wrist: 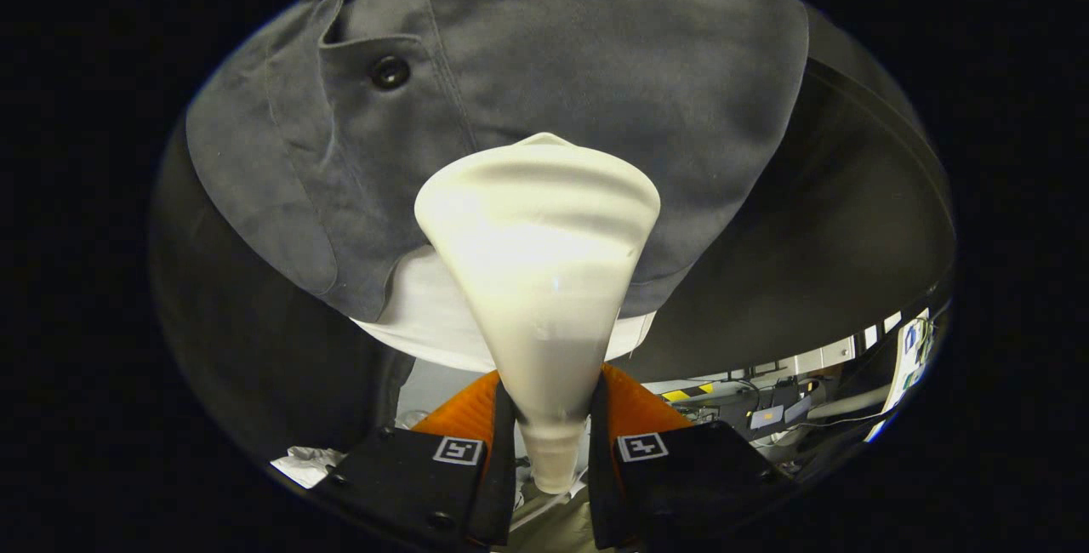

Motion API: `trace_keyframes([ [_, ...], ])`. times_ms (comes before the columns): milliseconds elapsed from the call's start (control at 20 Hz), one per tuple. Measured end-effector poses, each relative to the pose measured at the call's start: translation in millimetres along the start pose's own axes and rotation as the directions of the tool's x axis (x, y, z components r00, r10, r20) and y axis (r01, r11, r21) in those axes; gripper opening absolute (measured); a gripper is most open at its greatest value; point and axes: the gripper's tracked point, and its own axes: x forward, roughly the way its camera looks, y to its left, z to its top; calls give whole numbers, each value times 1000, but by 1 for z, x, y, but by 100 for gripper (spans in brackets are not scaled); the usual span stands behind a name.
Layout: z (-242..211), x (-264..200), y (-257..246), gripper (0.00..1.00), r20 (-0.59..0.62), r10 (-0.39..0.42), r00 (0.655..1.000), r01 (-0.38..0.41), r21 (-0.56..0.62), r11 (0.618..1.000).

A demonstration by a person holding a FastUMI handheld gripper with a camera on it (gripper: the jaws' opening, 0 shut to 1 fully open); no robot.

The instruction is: Iron the clothes twice with a garment steamer, once on the left side and once on the right side.

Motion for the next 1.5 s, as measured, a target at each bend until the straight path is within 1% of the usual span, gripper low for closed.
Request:
trace_keyframes([
  [100, -2, -3, 3, 43, -14, 8, 1000, -8, 2, 1000],
  [250, -1, -2, 5, 43, 6, 14, 1000, -14, 9, 1000],
  [450, 12, -2, 7, 43, 82, 21, 996, -22, 9, 1000],
  [600, 25, -4, 11, 43, 153, 38, 987, -38, -5, 999],
  [800, 44, -7, 14, 43, 242, 64, 968, -57, -33, 998],
  [1150, 76, -21, 26, 43, 376, 111, 920, -78, -102, 992],
  [1500, 97, -29, 36, 43, 441, 146, 886, -89, -146, 985],
])
